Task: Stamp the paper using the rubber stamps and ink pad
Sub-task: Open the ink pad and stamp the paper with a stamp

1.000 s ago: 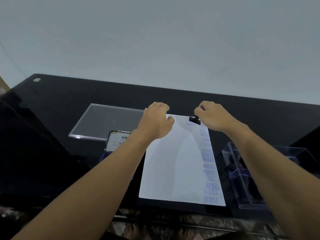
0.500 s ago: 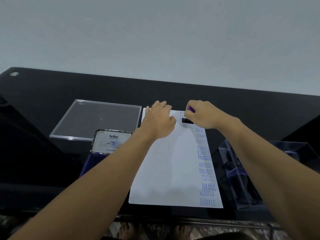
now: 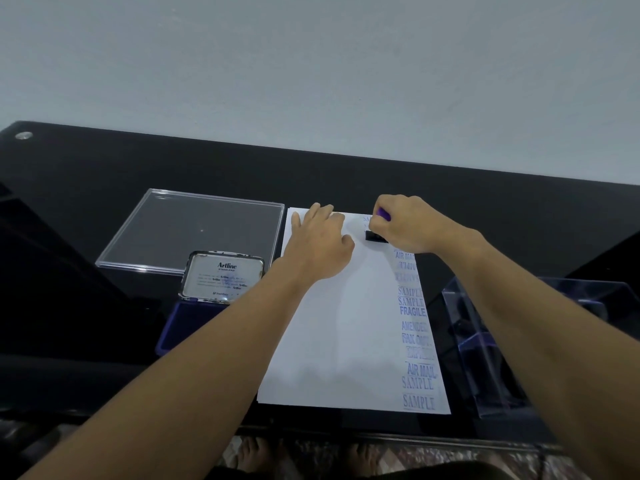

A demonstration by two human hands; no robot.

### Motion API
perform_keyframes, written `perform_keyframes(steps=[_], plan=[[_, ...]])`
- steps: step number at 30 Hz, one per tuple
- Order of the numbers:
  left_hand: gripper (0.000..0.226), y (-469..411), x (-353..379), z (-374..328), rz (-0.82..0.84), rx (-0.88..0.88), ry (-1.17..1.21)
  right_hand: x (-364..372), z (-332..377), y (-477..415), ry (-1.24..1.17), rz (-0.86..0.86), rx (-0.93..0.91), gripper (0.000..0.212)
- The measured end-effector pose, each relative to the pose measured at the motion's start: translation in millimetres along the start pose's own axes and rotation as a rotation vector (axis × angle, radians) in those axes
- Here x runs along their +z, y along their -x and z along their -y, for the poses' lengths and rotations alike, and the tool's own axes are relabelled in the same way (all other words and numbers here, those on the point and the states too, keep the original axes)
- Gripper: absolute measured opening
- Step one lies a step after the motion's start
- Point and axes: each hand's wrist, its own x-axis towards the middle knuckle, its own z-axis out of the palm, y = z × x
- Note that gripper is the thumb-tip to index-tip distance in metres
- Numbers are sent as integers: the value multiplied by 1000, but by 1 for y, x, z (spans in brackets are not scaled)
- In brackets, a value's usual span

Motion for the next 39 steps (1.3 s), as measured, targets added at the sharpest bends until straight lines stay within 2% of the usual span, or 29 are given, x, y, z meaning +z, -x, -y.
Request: perform_keyframes(steps=[9,25,39], plan=[[49,-1,4,3,-7,12,-6,4,1,-2,8,-5,-8,16],[42,8,15,5,-125,62,-33,18,4,4,-47,-77,9,15],[46,10,14,4,-93,50,-68,24,4,5,-38,-127,-4,15]])
